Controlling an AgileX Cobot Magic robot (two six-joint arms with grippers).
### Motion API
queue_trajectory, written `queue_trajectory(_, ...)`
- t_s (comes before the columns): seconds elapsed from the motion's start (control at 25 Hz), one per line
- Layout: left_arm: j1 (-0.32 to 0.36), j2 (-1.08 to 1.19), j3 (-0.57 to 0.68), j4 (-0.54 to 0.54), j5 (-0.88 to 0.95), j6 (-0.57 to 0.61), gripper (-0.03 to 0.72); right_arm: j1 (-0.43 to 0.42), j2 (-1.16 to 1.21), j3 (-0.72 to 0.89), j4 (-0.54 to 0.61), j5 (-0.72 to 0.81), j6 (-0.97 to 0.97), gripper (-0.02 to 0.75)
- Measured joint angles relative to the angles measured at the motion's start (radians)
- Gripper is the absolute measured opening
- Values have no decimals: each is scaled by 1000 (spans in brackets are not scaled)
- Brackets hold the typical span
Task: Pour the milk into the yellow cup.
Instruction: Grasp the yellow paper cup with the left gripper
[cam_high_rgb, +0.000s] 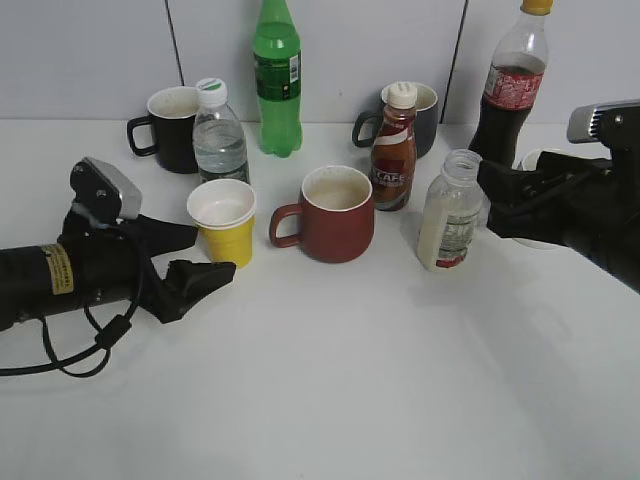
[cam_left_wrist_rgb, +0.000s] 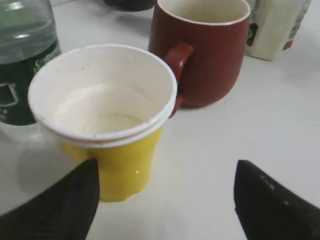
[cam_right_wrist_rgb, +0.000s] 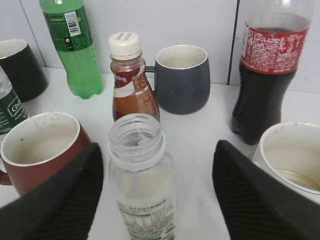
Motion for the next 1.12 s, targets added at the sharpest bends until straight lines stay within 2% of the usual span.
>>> queue_trajectory(0.6, 0, 167, -161, 0, -34, 24, 641, 0, 0, 0, 0, -1, -1, 515)
queue_trajectory(1.12, 0, 287, -265, 8, -179, 26, 641, 0, 0, 0, 0, -1, -17, 514)
